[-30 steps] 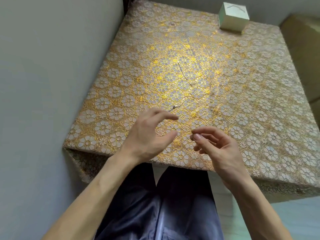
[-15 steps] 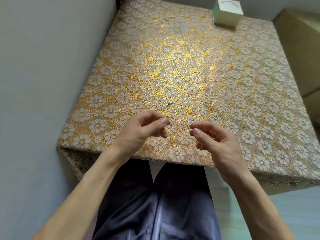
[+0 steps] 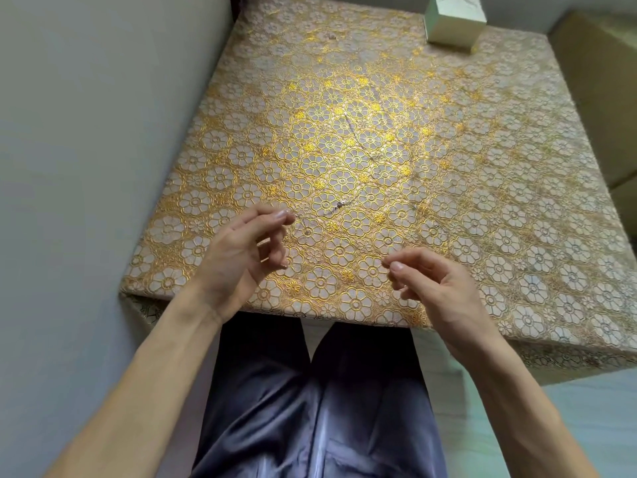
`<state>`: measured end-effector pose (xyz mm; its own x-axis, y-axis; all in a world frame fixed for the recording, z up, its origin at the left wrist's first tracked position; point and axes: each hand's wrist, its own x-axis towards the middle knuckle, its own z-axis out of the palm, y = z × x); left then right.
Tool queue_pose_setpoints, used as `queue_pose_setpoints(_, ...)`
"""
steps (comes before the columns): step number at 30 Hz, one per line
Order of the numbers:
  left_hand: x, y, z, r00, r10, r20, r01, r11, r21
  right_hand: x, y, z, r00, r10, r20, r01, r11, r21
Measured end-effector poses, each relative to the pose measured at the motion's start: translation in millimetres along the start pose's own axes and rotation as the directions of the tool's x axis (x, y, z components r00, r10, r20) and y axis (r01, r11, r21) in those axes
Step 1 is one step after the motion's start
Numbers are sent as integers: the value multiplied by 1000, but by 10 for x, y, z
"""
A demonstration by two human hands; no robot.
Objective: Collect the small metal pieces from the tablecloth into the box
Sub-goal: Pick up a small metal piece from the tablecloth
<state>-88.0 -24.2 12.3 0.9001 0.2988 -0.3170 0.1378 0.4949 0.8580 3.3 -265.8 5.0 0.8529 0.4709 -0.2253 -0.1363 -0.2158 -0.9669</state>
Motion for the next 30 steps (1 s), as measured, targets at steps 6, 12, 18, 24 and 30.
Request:
queue_pose_setpoints(6,-42,-7,-12,1000,-17,2,17,999,-31,-3,49,0,999,49,5,-49,998,28)
queue_pose_setpoints(12,-72,0,55,998,-57,41,53,994,97,-41,35,79,992,28,120,-11,991,-136)
queue_pose_setpoints(18,-92,-7,62,977,-206,58,197,972,129,-60,17,98,992,35,120,-22,994,-106)
queue_pose_setpoints(24,-107,18,96,972,-232,43,215,946,242,-58,-59,84,994,39,100,-35,999,-39)
queue_pose_setpoints(30,-107,10,182,995,-75,-59,90,942,324,-72,-41,74,994,-3,105,7,999,-34)
